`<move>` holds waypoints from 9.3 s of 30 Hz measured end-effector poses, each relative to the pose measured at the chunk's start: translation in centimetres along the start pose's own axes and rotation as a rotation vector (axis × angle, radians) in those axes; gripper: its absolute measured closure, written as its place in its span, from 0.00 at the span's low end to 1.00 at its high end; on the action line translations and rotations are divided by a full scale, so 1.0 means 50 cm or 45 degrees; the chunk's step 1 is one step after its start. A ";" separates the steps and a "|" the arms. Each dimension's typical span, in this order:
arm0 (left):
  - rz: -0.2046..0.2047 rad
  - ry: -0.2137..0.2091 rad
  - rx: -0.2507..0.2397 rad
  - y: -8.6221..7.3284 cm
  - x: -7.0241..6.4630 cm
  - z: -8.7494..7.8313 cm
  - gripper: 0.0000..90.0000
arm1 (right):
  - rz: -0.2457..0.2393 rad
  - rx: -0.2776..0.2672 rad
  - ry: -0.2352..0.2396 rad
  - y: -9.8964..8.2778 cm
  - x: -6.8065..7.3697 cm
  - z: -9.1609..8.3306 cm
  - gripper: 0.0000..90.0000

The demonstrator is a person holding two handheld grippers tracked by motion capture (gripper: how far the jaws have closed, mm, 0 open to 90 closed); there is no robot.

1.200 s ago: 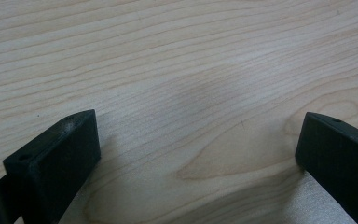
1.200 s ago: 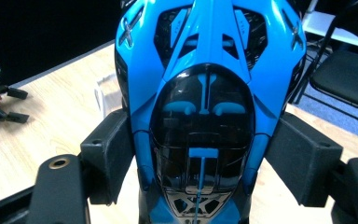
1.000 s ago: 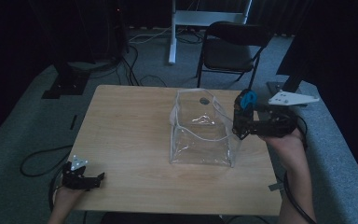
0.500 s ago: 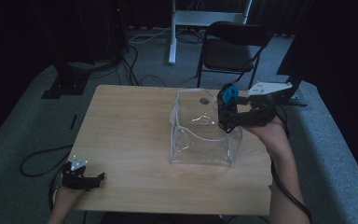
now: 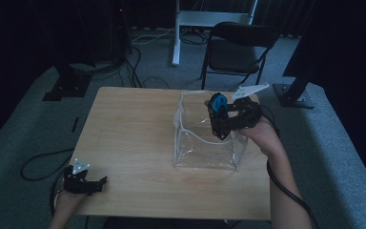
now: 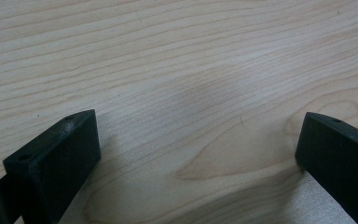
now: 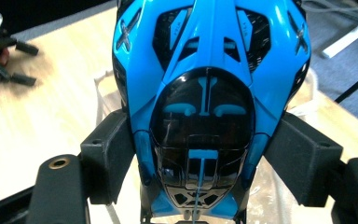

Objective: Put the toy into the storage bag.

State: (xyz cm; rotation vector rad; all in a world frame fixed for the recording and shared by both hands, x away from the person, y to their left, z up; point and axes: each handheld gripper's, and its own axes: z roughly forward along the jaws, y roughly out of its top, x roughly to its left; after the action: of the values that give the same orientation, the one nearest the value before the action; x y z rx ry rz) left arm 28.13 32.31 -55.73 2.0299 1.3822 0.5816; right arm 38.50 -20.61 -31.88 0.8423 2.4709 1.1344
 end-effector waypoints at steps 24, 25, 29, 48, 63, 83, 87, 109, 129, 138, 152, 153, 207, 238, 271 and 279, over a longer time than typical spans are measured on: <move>0.000 0.000 0.001 0.000 0.000 0.000 0.00 | -0.101 0.340 0.044 0.000 0.005 0.111 0.29; 0.000 0.000 0.001 0.000 0.000 0.000 0.00 | -0.101 0.340 0.044 0.000 0.005 0.111 0.29; -0.001 -0.001 0.001 0.000 0.000 0.000 0.00 | -0.134 0.425 0.050 0.008 0.007 0.127 0.29; -0.001 -0.001 0.002 0.000 0.000 0.000 0.00 | -0.300 0.686 0.058 0.007 0.024 0.180 0.29; -0.002 0.000 0.000 0.000 0.000 0.000 0.00 | -0.499 0.851 0.080 0.015 0.053 0.210 0.29; -0.002 0.000 0.000 0.000 0.000 0.000 0.00 | -0.543 1.018 0.047 0.012 0.041 0.253 0.29; -0.002 0.000 0.000 0.000 0.000 0.000 0.00 | -0.532 1.037 0.064 0.010 0.035 0.260 0.29; 0.000 -0.001 0.001 0.000 0.000 0.000 0.00 | -0.547 1.152 0.009 -0.015 0.043 0.314 0.29; 0.000 -0.001 0.002 0.000 0.000 0.000 0.00 | -0.480 1.284 -0.010 -0.036 0.038 0.353 0.28; 0.003 -0.003 0.002 0.000 0.000 0.000 0.00 | -0.453 1.224 0.017 -0.027 0.035 0.340 0.24; 0.003 -0.004 0.001 0.000 0.000 0.000 0.00 | -0.360 0.936 0.060 0.007 0.033 0.268 0.17; 0.003 -0.004 0.001 0.000 0.000 0.000 0.00 | -0.359 0.914 0.065 0.008 0.034 0.262 0.16; 0.006 -0.004 0.002 -0.001 -0.001 -0.001 0.00 | -0.045 0.033 0.185 -0.036 0.016 0.088 0.13; 0.006 -0.003 0.001 -0.001 -0.001 -0.001 0.00 | -0.025 -0.302 0.296 -0.099 0.064 0.025 0.13; 0.004 -0.005 0.003 -0.001 -0.001 -0.001 0.00 | -0.023 -0.404 0.368 -0.208 0.131 -0.019 0.13; 0.005 -0.005 0.002 -0.001 -0.001 -0.001 0.00 | -0.004 -0.394 0.381 -0.242 0.131 -0.010 0.13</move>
State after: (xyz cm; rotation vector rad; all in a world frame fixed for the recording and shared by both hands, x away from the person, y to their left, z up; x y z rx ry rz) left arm 28.04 32.29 -55.72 2.0345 1.3774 0.5781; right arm 28.42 -23.13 -40.93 0.6151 2.4208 1.6945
